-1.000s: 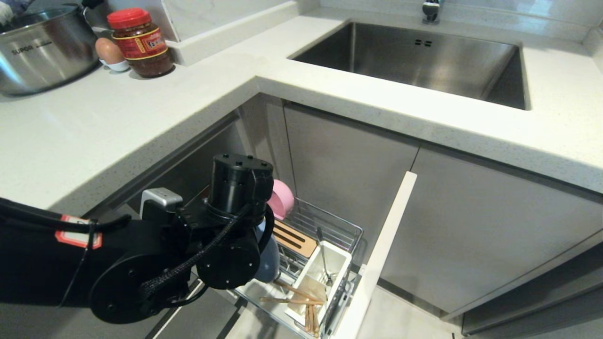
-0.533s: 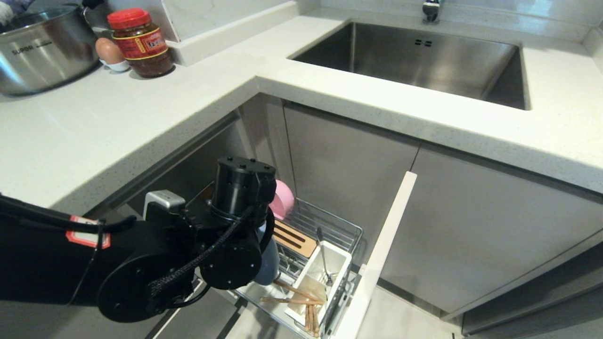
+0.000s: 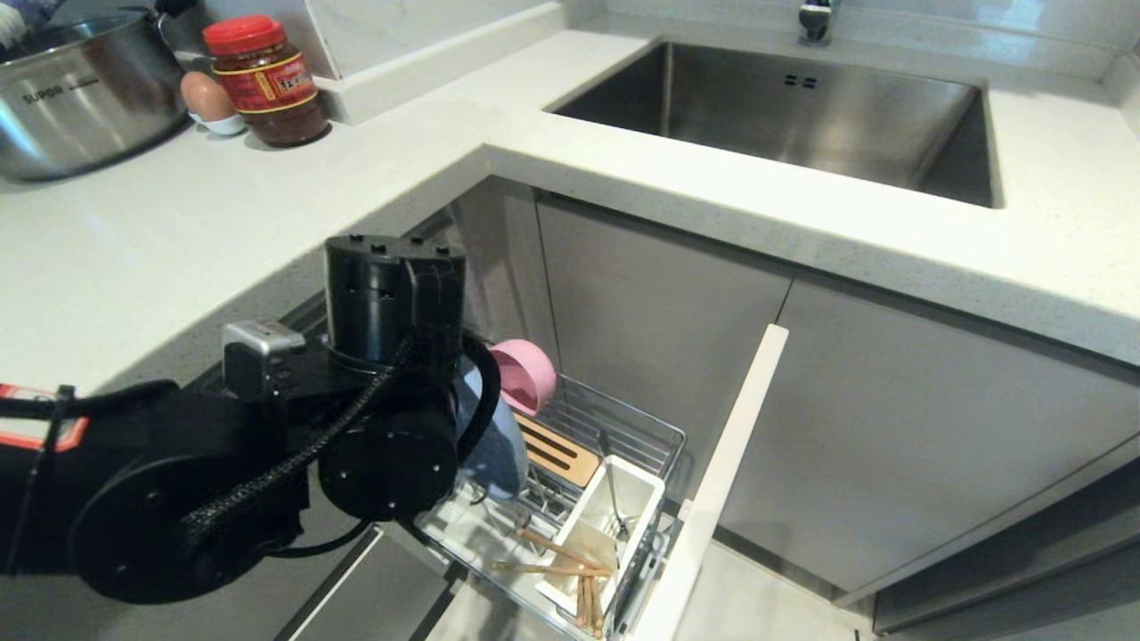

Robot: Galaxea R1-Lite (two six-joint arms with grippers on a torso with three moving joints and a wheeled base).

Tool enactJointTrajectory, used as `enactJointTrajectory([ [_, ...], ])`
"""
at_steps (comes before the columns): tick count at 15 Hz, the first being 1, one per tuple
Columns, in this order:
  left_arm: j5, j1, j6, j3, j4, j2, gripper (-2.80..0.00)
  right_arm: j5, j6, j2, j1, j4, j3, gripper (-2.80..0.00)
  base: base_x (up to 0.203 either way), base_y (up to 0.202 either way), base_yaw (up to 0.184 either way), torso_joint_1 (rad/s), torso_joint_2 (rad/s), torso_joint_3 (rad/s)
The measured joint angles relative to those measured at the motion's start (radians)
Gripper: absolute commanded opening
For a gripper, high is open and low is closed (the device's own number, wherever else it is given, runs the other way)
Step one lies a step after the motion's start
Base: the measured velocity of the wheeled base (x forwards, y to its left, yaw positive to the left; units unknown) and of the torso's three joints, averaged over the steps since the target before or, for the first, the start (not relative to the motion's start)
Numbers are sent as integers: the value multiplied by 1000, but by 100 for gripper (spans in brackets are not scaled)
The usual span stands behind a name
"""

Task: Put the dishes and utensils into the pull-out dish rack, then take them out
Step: Pick up the plate and place it in the cupboard

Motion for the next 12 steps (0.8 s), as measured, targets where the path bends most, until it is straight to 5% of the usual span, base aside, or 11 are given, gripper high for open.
enactJointTrajectory([
  [12,-138,78,-92,34,2,14,-280,0,0,0,0,0,0,-280,0,0,0,0,0,0],
])
